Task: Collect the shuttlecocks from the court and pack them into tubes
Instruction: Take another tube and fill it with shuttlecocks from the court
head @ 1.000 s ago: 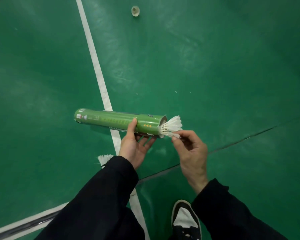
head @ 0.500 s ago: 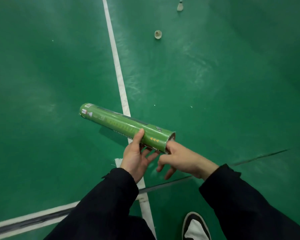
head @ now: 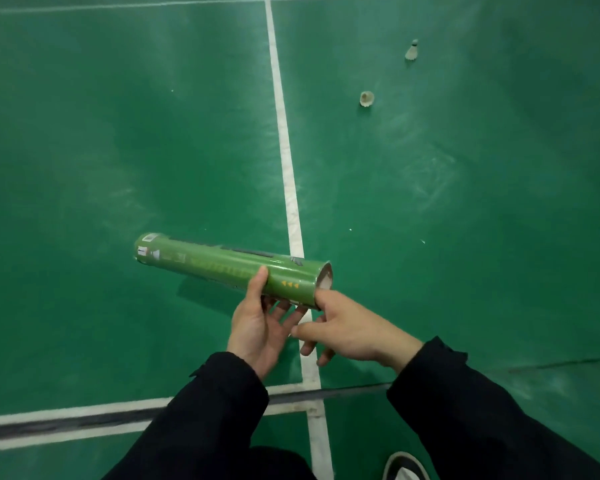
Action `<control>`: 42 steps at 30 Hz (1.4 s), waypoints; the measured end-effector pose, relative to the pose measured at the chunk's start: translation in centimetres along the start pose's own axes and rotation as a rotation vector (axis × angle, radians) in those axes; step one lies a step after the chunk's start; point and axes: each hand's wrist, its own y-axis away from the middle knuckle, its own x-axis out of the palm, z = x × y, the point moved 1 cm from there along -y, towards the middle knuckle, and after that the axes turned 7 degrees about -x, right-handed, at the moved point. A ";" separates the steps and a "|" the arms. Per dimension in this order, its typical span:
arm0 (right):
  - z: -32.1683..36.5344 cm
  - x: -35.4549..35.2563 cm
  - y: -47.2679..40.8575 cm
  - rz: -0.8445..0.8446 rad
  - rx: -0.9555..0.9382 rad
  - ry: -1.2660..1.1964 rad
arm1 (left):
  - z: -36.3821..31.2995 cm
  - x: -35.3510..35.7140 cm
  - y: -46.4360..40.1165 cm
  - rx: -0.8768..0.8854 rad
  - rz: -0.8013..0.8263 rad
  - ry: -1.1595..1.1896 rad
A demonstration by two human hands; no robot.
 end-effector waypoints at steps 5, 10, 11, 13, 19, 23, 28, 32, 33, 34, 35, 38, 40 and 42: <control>1.0 1.1 -1.9 0.132 0.033 -0.066 | -0.5 -2.2 0.5 0.014 -0.016 -0.026; -0.8 2.1 -2.9 -0.077 -0.085 -0.432 | -3.0 -5.7 0.6 0.051 -0.109 0.062; -1.6 1.9 -3.3 -0.186 -0.081 -0.480 | -3.6 -6.6 0.5 0.063 -0.149 0.080; -4.1 1.9 -4.6 -0.353 0.002 -0.402 | -4.6 -8.6 0.6 0.089 -0.227 0.097; -12.6 5.5 -10.0 -0.164 0.187 0.187 | -4.6 -11.7 1.9 0.092 -0.308 0.040; -16.1 8.3 -11.1 -0.005 0.214 0.344 | -3.8 -12.1 2.3 0.091 -0.331 0.028; -18.4 8.5 -9.2 -0.165 0.290 0.340 | -3.2 -12.2 2.3 0.075 -0.341 0.058; -15.3 6.3 -5.9 -0.487 0.215 -0.123 | -3.2 -11.9 1.8 0.061 -0.369 0.096; -13.8 5.7 -5.0 -0.548 0.150 -0.226 | -3.1 -11.8 1.6 0.056 -0.374 0.105; -12.1 5.1 -3.9 -0.592 0.075 -0.298 | -3.0 -11.6 1.4 0.048 -0.376 0.112; -10.3 4.7 -3.0 -0.623 -0.005 -0.350 | -2.8 -11.4 1.2 0.038 -0.375 0.115; -6.7 4.4 -1.5 -0.622 -0.166 -0.405 | -2.6 -10.4 0.6 -0.002 -0.353 0.112; -5.7 4.9 -1.8 -0.593 -0.206 -0.327 | -2.7 -9.2 0.3 -0.021 -0.328 0.100; -4.8 5.5 -2.2 -0.581 -0.253 -0.204 | -2.6 -7.6 0.2 -0.021 -0.286 0.083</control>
